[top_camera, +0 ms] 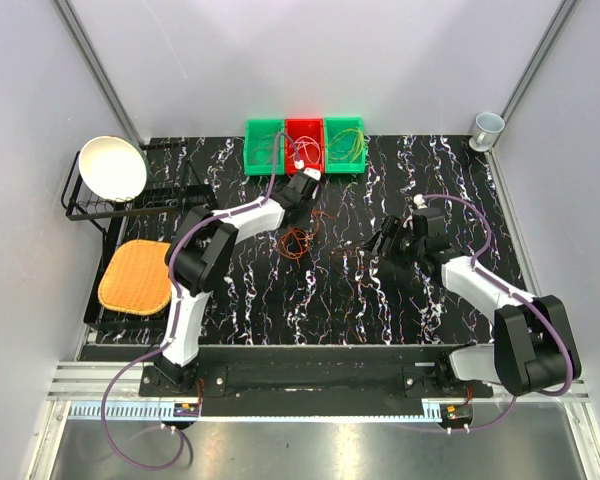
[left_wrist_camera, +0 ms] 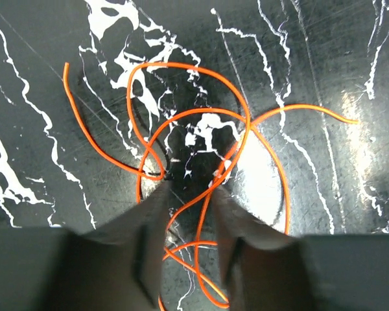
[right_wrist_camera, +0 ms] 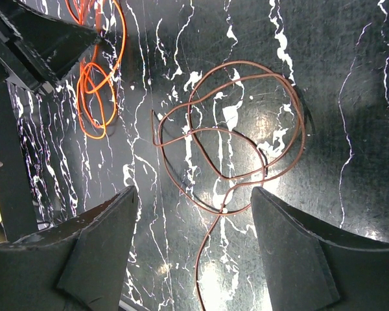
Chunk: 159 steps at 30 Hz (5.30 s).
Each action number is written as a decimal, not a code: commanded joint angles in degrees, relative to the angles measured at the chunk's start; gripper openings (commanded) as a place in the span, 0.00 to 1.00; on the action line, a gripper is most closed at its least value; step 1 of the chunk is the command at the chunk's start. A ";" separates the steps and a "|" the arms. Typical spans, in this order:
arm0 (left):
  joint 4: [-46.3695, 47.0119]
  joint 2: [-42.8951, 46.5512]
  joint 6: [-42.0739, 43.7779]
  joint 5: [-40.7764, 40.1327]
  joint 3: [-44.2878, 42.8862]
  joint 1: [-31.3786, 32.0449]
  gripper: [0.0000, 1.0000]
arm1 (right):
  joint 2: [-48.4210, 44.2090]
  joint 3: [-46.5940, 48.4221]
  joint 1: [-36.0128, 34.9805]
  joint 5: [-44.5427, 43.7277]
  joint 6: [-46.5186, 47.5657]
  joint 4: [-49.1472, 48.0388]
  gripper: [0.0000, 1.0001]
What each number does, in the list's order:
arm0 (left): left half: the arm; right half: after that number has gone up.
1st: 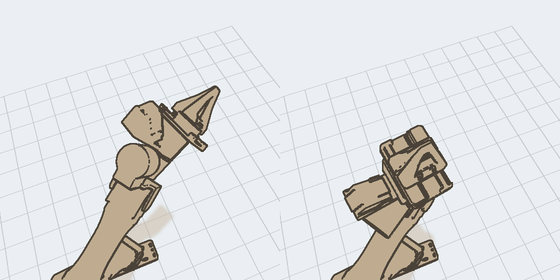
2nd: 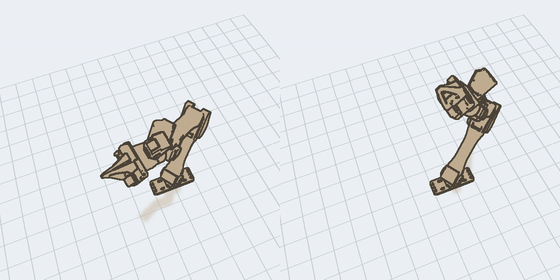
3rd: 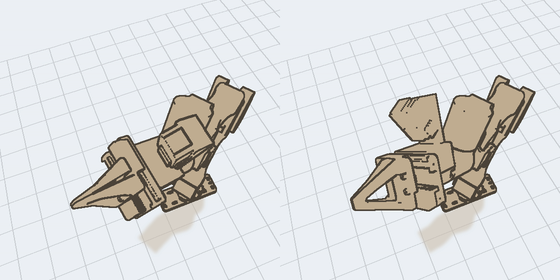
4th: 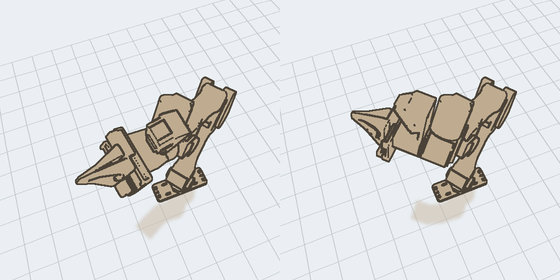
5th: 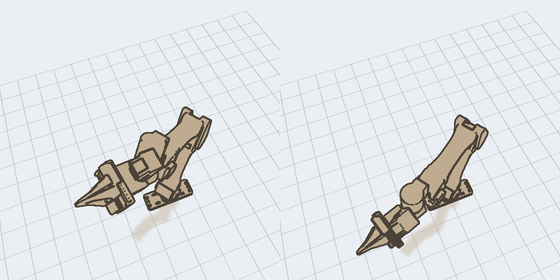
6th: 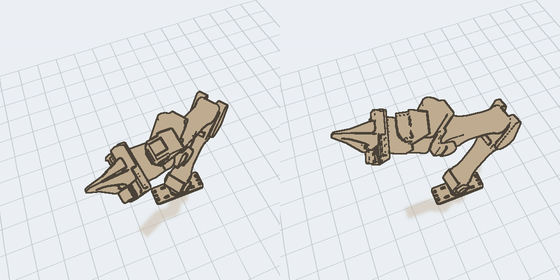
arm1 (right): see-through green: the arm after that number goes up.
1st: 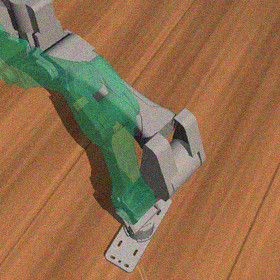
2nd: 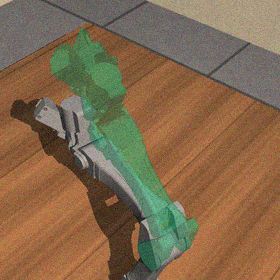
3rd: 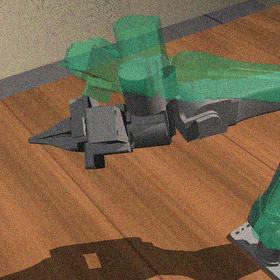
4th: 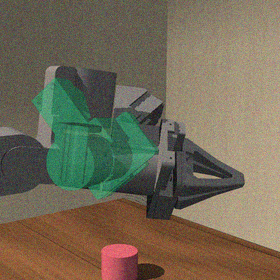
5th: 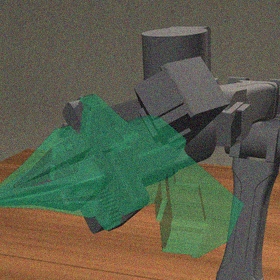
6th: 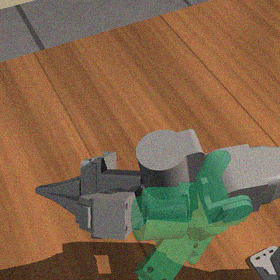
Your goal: Untangle the cables
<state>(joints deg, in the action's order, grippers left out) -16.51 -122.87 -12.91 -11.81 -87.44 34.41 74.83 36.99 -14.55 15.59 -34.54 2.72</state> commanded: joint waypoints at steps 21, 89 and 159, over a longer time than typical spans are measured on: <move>-8.70 22.57 -2.56 3.29 -0.18 3.64 0.00 | -4.51 1.77 -0.40 10.22 -0.96 -5.62 0.77; -11.09 55.90 -26.38 3.38 5.70 1.18 0.00 | 7.70 16.62 -32.65 10.77 10.02 -19.95 0.79; -0.73 62.65 -23.05 11.46 35.65 -6.90 0.85 | -7.50 36.39 -36.69 -6.45 16.88 1.76 0.00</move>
<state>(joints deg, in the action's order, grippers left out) -24.05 -66.70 -37.60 -1.98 -55.31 27.57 67.02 71.07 -50.78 12.36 -19.68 -0.01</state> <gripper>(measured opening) 0.875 0.012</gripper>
